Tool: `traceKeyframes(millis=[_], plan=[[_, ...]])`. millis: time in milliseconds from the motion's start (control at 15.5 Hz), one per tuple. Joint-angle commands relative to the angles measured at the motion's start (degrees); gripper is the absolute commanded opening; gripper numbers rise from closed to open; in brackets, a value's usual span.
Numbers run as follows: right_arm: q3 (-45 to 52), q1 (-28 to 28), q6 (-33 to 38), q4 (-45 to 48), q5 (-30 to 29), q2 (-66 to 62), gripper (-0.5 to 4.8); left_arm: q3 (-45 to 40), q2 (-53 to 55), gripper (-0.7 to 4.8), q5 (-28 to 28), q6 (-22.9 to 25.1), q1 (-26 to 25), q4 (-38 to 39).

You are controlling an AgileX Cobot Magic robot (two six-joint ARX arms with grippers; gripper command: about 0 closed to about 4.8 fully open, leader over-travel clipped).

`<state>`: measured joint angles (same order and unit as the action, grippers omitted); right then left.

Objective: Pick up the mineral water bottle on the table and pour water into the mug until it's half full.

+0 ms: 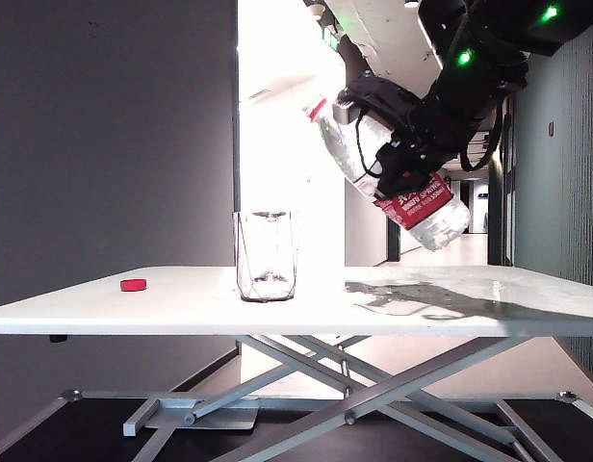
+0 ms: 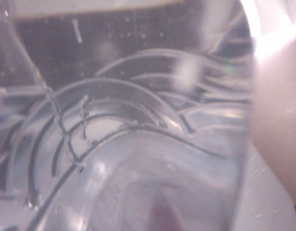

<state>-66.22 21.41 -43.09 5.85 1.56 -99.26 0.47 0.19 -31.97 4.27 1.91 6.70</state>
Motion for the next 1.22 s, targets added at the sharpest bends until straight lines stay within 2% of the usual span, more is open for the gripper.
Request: traceKeyframes(millis=[64,322,451,579,966,1223], plan=[[-1.6,0.2,-2.3,2.8,1.4,-0.2,-0.05,0.1,0.0,-0.05,-0.2,0.0,0.0,-0.3],[-6.8,0.3,-4.3,-1.9,4.5,-3.5,-0.06,0.1,0.0,-0.05,-0.2,0.0,0.0,-0.3],[-8.3,1.0,-8.3,-3.1,6.3,-4.9,-0.05,0.1,0.0,-0.05,-0.2,0.0,0.0,-0.3],[-8.3,1.7,-11.6,-3.3,7.6,-5.1,-0.06,0.1,0.0,-0.05,-0.2,0.0,0.0,-0.3],[-8.5,2.6,-14.9,-4.7,10.9,-5.1,-0.05,0.1,0.0,-0.05,-0.2,0.0,0.0,-0.3],[-8.6,3.0,-19.6,-5.4,13.7,-5.1,-0.05,0.1,0.0,-0.05,-0.2,0.0,0.0,-0.3]])
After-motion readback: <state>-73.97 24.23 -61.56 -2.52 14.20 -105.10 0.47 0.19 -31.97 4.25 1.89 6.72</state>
